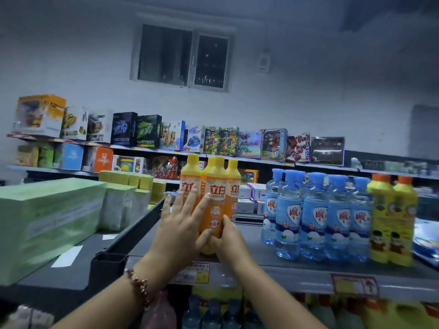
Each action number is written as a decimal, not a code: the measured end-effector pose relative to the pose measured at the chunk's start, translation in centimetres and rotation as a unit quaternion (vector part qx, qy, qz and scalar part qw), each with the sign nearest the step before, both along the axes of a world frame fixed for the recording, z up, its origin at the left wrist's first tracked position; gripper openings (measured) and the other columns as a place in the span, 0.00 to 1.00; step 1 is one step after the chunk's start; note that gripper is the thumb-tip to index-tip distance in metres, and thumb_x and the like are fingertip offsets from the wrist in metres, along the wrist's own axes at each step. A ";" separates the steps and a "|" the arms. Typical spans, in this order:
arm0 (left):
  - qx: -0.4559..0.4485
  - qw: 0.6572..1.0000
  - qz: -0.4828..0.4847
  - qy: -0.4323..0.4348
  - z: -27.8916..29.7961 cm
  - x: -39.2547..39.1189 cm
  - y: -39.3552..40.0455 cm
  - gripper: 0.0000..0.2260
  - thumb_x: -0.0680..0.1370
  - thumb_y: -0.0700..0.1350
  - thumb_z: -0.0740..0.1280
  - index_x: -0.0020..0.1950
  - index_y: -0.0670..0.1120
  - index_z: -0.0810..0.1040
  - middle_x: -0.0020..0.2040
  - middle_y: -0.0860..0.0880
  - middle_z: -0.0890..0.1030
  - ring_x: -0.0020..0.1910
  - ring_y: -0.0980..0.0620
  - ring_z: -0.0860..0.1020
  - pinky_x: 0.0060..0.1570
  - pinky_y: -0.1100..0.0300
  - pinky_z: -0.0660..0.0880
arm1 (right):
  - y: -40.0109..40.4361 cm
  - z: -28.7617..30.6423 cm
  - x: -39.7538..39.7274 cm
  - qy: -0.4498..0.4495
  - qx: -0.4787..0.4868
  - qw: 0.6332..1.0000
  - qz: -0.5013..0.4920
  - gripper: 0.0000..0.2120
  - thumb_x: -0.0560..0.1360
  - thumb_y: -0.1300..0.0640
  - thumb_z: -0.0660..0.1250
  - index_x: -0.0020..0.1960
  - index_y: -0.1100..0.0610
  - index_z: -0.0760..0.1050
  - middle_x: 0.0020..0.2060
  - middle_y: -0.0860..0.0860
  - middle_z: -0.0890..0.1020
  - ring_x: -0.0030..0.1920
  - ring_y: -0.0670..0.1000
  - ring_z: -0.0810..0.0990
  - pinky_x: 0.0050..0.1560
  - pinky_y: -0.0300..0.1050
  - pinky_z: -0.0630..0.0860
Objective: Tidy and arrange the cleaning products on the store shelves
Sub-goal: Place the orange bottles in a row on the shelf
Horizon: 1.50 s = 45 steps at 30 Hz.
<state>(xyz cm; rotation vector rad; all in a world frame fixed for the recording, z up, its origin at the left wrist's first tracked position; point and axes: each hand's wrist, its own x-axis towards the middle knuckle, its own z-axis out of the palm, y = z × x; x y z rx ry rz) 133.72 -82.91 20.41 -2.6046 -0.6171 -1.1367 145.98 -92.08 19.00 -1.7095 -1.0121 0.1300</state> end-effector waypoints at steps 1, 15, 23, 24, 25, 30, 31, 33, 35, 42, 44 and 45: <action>0.001 1.000 -0.002 0.001 0.1 -0.2 -0.3 0.35 0.77 0.65 0.56 0.82 0.54 0.57 0.82 0.45 0.59 0.81 0.40 0.57 0.78 0.39 0.51 | -0.1 0.2 -0.1 -0.012 -0.013 1.000 -0.012 0.21 0.77 0.53 0.71 0.67 0.47 0.71 0.60 0.45 0.80 0.59 0.47 0.80 0.53 0.39 0.77; -0.018 0.985 -0.002 0.171 6.5 1.8 -15.9 0.35 0.82 0.66 0.56 0.83 0.52 0.51 0.84 0.48 0.55 0.82 0.44 0.52 0.80 0.43 0.53 | -24.2 7.8 5.3 -0.371 -0.381 0.842 -0.095 0.38 0.79 0.39 0.65 0.82 0.48 0.53 0.80 0.50 0.59 0.80 0.57 0.53 0.80 0.56 0.51; -0.007 0.967 -0.136 0.213 7.7 15.5 -37.5 0.37 0.80 0.68 0.59 0.83 0.55 0.50 0.84 0.48 0.53 0.81 0.45 0.57 0.78 0.47 0.59 | -50.7 9.0 12.9 -0.379 -0.364 0.826 -0.203 0.38 0.78 0.39 0.65 0.82 0.47 0.53 0.81 0.49 0.57 0.81 0.56 0.51 0.79 0.54 0.53; 0.001 0.964 -0.156 0.215 7.7 17.4 -40.5 0.37 0.79 0.68 0.59 0.83 0.56 0.50 0.84 0.48 0.52 0.81 0.45 0.57 0.77 0.47 0.60 | -54.0 8.9 13.7 -0.383 -0.358 0.822 -0.223 0.38 0.78 0.39 0.66 0.82 0.47 0.54 0.80 0.50 0.59 0.81 0.56 0.53 0.79 0.53 0.54; 0.010 0.960 -0.175 0.218 7.7 19.1 -43.5 0.37 0.79 0.68 0.59 0.83 0.56 0.50 0.84 0.48 0.51 0.81 0.44 0.57 0.77 0.48 0.60 | -57.3 8.8 14.2 -0.381 -0.355 0.818 -0.243 0.38 0.77 0.40 0.66 0.81 0.47 0.55 0.79 0.50 0.61 0.80 0.56 0.55 0.78 0.51 0.56; 0.063 0.937 -0.244 0.242 7.9 26.1 -56.6 0.37 0.78 0.69 0.58 0.83 0.56 0.51 0.84 0.47 0.53 0.81 0.44 0.58 0.77 0.48 0.61 | -71.3 9.6 15.5 -0.319 -0.359 0.822 -0.307 0.37 0.79 0.42 0.66 0.81 0.49 0.55 0.79 0.50 0.62 0.78 0.52 0.58 0.77 0.47 0.56; 0.074 0.933 -0.256 0.242 8.1 27.4 -58.7 0.37 0.78 0.69 0.58 0.83 0.57 0.50 0.84 0.47 0.53 0.81 0.45 0.58 0.77 0.48 0.60 | -73.6 9.7 15.9 -0.309 -0.360 0.820 -0.321 0.37 0.79 0.42 0.66 0.82 0.49 0.54 0.79 0.49 0.61 0.79 0.52 0.57 0.77 0.47 0.55; 0.098 0.925 -0.281 0.237 8.5 29.7 -62.7 0.38 0.78 0.71 0.56 0.83 0.57 0.49 0.83 0.49 0.54 0.81 0.47 0.57 0.77 0.49 0.59 | -77.7 9.7 16.7 -0.280 -0.359 0.820 -0.347 0.37 0.79 0.42 0.66 0.82 0.49 0.53 0.80 0.49 0.59 0.79 0.51 0.56 0.76 0.46 0.55; 0.114 0.916 -0.307 0.231 8.9 32.3 -66.3 0.38 0.78 0.71 0.53 0.83 0.57 0.48 0.84 0.50 0.54 0.81 0.47 0.56 0.78 0.50 0.58 | -81.2 9.6 17.8 -0.258 -0.360 0.818 -0.366 0.37 0.80 0.42 0.65 0.82 0.49 0.52 0.80 0.49 0.58 0.79 0.51 0.56 0.76 0.47 0.55; 0.152 0.902 -0.342 0.215 9.1 42.3 -74.6 0.39 0.78 0.73 0.51 0.83 0.56 0.45 0.83 0.50 0.54 0.81 0.46 0.55 0.79 0.45 0.53 | -88.2 10.4 25.7 -0.227 -0.388 0.796 -0.406 0.37 0.79 0.43 0.66 0.82 0.48 0.53 0.80 0.50 0.60 0.78 0.52 0.59 0.76 0.51 0.59; 0.181 0.907 -0.326 0.196 9.1 46.0 -75.3 0.40 0.76 0.74 0.47 0.83 0.56 0.45 0.83 0.48 0.54 0.81 0.45 0.55 0.78 0.44 0.52 | -89.0 11.0 29.0 -0.228 -0.379 0.799 -0.407 0.36 0.79 0.44 0.67 0.82 0.47 0.54 0.79 0.49 0.61 0.77 0.52 0.61 0.75 0.51 0.61; 0.193 0.909 -0.321 0.184 9.1 47.8 -75.3 0.40 0.77 0.73 0.48 0.83 0.55 0.44 0.83 0.47 0.54 0.82 0.44 0.54 0.78 0.43 0.51 | -89.2 11.3 30.9 -0.234 -0.375 0.799 -0.408 0.36 0.79 0.44 0.67 0.82 0.48 0.54 0.79 0.48 0.62 0.77 0.51 0.62 0.75 0.50 0.61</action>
